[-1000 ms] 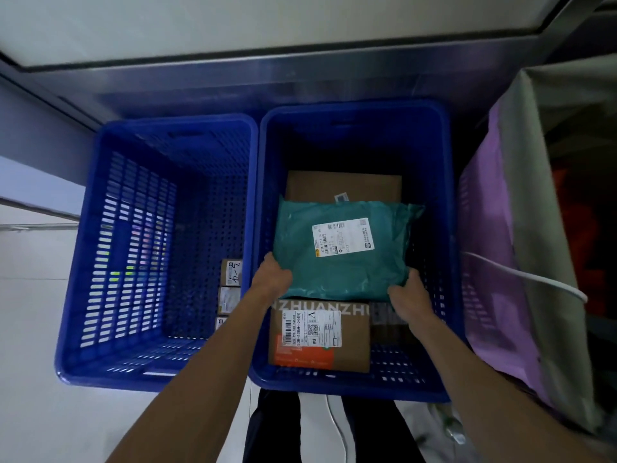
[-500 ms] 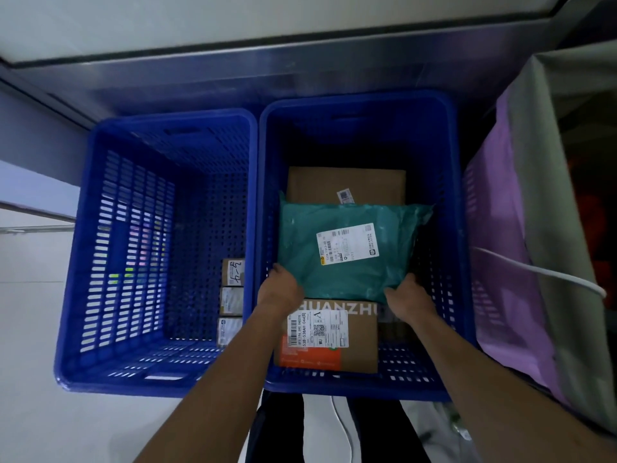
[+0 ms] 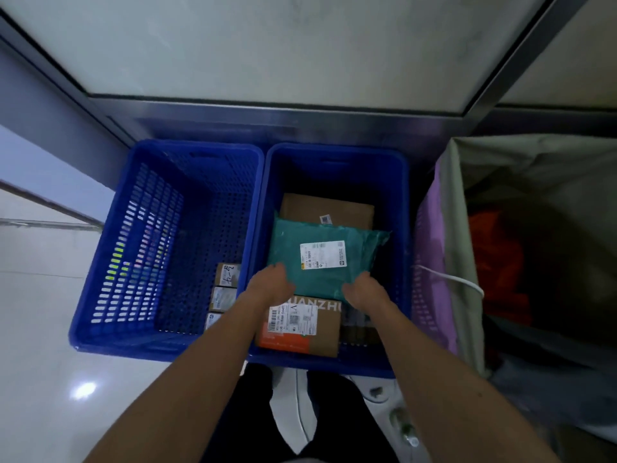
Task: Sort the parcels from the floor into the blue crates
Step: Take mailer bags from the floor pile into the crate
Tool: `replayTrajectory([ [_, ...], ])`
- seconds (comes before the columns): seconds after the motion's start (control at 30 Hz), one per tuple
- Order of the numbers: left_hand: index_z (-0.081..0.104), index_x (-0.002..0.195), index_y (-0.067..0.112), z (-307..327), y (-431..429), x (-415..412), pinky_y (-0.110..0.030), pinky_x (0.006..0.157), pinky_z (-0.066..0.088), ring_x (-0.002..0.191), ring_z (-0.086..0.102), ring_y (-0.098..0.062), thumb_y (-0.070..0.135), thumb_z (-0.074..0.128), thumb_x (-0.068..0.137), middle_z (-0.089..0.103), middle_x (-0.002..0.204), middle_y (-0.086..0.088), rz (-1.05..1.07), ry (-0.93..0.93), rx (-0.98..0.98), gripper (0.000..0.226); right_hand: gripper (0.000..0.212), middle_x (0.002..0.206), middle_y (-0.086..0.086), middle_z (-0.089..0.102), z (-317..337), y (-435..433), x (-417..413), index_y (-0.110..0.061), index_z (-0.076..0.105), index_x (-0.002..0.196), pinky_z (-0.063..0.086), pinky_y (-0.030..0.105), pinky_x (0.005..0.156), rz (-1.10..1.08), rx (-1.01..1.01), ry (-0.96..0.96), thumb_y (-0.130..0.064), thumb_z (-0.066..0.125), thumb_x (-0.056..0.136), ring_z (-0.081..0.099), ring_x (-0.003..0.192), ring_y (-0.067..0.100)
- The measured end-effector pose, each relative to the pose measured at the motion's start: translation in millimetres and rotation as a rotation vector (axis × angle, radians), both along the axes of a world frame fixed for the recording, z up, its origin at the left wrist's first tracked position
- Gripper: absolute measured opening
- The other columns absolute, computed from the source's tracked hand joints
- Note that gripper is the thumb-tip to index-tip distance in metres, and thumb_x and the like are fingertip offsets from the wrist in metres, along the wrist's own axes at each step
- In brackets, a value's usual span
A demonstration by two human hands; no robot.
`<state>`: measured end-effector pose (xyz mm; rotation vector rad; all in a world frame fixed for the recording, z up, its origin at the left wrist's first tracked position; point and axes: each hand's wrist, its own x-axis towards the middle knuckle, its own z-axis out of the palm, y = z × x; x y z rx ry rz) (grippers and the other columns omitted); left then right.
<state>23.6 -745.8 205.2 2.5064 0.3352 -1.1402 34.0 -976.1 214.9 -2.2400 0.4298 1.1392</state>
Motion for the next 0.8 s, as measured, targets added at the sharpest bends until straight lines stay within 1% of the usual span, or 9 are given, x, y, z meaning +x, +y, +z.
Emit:
replayTrajectory([
  [0.13, 0.054, 0.115, 0.006, 66, -1, -15, -0.041, 0.085, 0.052, 0.099, 0.061, -0.031, 0.03, 0.052, 0.092, 0.062, 0.115, -0.015, 0.054, -0.085, -0.01, 0.033, 0.029, 0.111, 0.007, 0.061, 34, 15, -7, -0.009, 0.056, 0.112, 0.047, 0.031, 0.079, 0.134, 0.02, -0.057, -0.029, 0.052, 0.093, 0.059, 0.099, 0.027],
  [0.23, 0.046, 0.133, 0.002, 88, 6, -31, -0.039, 0.088, 0.049, 0.11, 0.059, -0.034, 0.029, 0.051, 0.097, 0.058, 0.127, -0.018, 0.07, -0.098, 0.007, 0.045, 0.031, 0.113, 0.011, 0.067, 38, 26, -13, -0.008, 0.065, 0.105, 0.044, 0.028, 0.07, 0.285, -0.033, -0.04, -0.03, 0.048, 0.091, 0.063, 0.097, 0.029],
  [0.33, 0.04, 0.14, 0.002, 102, 26, -47, -0.039, 0.085, 0.048, 0.112, 0.056, -0.035, 0.032, 0.049, 0.1, 0.055, 0.131, -0.021, 0.073, -0.096, 0.044, 0.051, 0.022, 0.1, 0.009, 0.064, 44, 43, -19, -0.011, 0.06, 0.084, 0.041, 0.028, 0.069, 0.397, -0.045, -0.035, -0.026, 0.047, 0.094, 0.06, 0.088, 0.026],
  [0.47, 0.041, 0.141, 0.004, 116, 64, -68, -0.043, 0.097, 0.046, 0.122, 0.053, -0.037, 0.038, 0.051, 0.099, 0.052, 0.14, -0.021, 0.111, -0.135, 0.085, 0.055, 0.027, 0.072, 0.005, 0.055, 67, 77, -35, -0.013, 0.051, 0.07, 0.035, 0.028, 0.055, 0.442, -0.012, -0.101, -0.022, 0.047, 0.095, 0.052, 0.064, 0.023],
  [0.53, 0.035, 0.148, 0.005, 123, 85, -80, -0.045, 0.1, 0.046, 0.126, 0.051, -0.037, 0.039, 0.051, 0.099, 0.048, 0.145, -0.019, 0.133, -0.139, 0.086, 0.061, 0.02, 0.08, 0.011, 0.06, 74, 98, -45, -0.01, 0.062, 0.086, 0.039, 0.031, 0.061, 0.469, -0.012, -0.089, -0.02, 0.047, 0.095, 0.06, 0.073, 0.03],
  [0.6, 0.034, 0.149, 0.006, 126, 108, -94, -0.044, 0.1, 0.046, 0.126, 0.051, -0.036, 0.04, 0.05, 0.099, 0.047, 0.146, -0.018, 0.141, -0.162, 0.085, 0.062, 0.03, 0.093, 0.016, 0.061, 80, 120, -55, -0.001, 0.063, 0.112, 0.042, 0.033, 0.066, 0.496, -0.009, -0.112, -0.024, 0.048, 0.099, 0.06, 0.079, 0.03],
  [0.7, 0.031, 0.151, 0.006, 132, 149, -115, -0.043, 0.104, 0.042, 0.132, 0.047, -0.036, 0.041, 0.048, 0.1, 0.044, 0.15, -0.017, 0.151, -0.21, 0.078, 0.064, 0.036, 0.079, 0.008, 0.055, 86, 159, -74, -0.008, 0.055, 0.076, 0.041, 0.03, 0.061, 0.533, -0.063, -0.153, -0.035, 0.049, 0.1, 0.054, 0.068, 0.023],
  [0.73, 0.033, 0.15, 0.005, 133, 164, -124, -0.043, 0.104, 0.042, 0.131, 0.048, -0.036, 0.041, 0.047, 0.1, 0.045, 0.149, -0.018, 0.152, -0.232, 0.073, 0.063, 0.036, 0.079, 0.007, 0.055, 87, 173, -81, -0.009, 0.054, 0.077, 0.042, 0.031, 0.062, 0.538, -0.081, -0.175, -0.036, 0.048, 0.1, 0.057, 0.071, 0.024],
  [0.8, 0.039, 0.145, 0.002, 134, 199, -144, -0.042, 0.102, 0.043, 0.128, 0.05, -0.037, 0.039, 0.048, 0.099, 0.049, 0.145, -0.02, 0.159, -0.282, 0.065, 0.059, 0.032, 0.088, 0.01, 0.058, 94, 206, -100, -0.006, 0.055, 0.096, 0.045, 0.033, 0.068, 0.552, -0.083, -0.194, -0.036, 0.045, 0.102, 0.064, 0.085, 0.03],
])
